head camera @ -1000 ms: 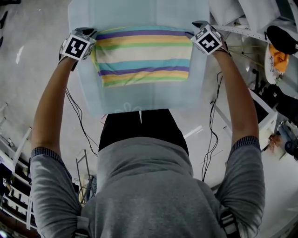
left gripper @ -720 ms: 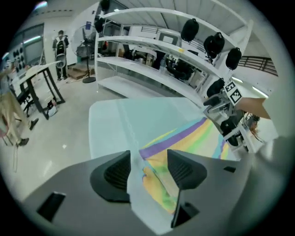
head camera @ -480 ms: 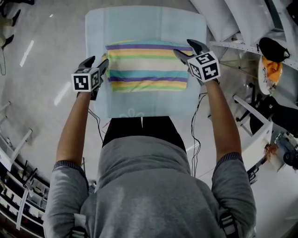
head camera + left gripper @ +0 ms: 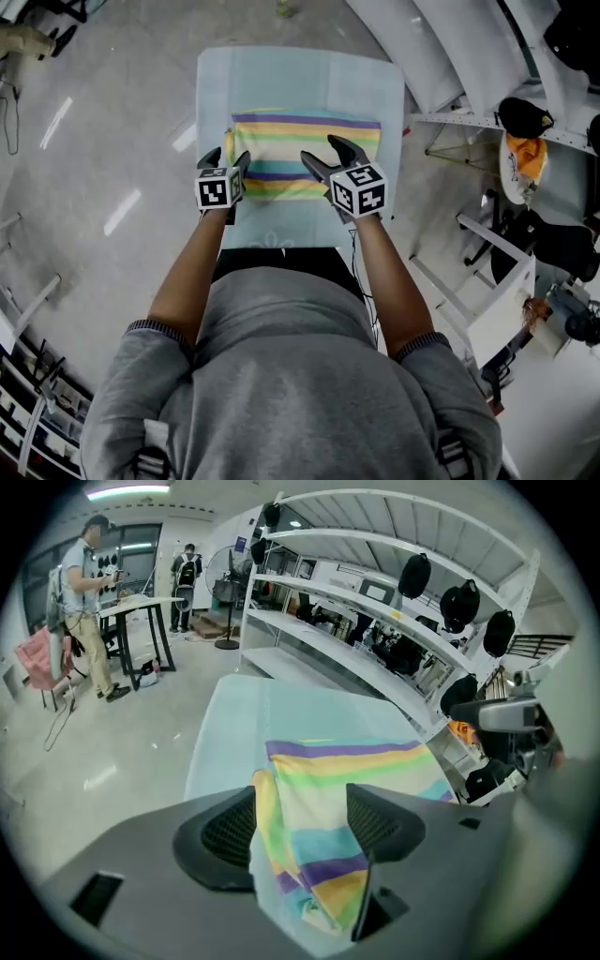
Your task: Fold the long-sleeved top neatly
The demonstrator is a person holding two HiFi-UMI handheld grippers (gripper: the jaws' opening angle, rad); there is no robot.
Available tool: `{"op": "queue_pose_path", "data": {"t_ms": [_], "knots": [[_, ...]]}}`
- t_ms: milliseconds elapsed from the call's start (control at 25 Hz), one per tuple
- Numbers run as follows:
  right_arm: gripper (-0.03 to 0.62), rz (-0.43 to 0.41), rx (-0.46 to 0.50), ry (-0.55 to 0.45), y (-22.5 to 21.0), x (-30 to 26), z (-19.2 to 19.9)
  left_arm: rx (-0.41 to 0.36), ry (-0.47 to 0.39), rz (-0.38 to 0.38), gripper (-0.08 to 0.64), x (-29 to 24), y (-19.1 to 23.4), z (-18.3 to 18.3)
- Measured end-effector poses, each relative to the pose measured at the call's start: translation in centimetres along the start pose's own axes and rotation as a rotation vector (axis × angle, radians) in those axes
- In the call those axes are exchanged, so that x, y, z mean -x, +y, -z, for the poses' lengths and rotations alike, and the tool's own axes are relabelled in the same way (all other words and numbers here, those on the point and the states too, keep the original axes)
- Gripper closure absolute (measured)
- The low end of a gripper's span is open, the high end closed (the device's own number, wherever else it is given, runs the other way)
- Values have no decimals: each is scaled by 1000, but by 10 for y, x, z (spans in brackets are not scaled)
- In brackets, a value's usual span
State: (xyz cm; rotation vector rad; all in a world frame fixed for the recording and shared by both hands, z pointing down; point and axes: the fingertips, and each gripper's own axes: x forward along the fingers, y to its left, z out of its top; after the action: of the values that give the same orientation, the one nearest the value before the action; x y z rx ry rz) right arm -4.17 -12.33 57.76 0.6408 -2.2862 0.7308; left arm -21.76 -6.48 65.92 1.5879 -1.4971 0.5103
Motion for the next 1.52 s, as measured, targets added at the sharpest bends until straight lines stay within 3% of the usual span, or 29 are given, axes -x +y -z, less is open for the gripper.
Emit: {"op": "queue_pose_path", "data": {"t_ms": [200, 360, 560, 640, 800, 840, 880, 1080, 1240, 1520], "knots": [[268, -7, -51, 7, 40, -9, 16, 1, 57, -61, 235, -26, 15, 28], [268, 35, 26, 48, 50, -6, 27, -5, 108, -102, 235, -54, 31, 52], [268, 81, 56, 88, 46, 1, 46, -24, 86, -121, 239, -60, 26, 52], [270, 88, 33, 91, 43, 4, 50, -29, 85, -126, 296, -61, 22, 53], [273, 95, 4, 90, 38, 12, 56, -33, 86, -165, 327, -63, 21, 56], [275, 95, 3, 89, 36, 13, 56, -31, 83, -154, 363, -63, 20, 56], [276, 94, 1, 84, 35, 15, 56, -29, 81, -137, 473, -64, 17, 56], [283, 42, 16, 67, 27, 21, 59, 3, 95, -113, 511, -60, 22, 58], [293, -11, 45, 68, 10, 34, 68, -28, 103, -182, 514, -34, 36, 54], [296, -96, 88, 38, -14, 71, 69, 42, 96, -245, 515, 17, 24, 44]]}}
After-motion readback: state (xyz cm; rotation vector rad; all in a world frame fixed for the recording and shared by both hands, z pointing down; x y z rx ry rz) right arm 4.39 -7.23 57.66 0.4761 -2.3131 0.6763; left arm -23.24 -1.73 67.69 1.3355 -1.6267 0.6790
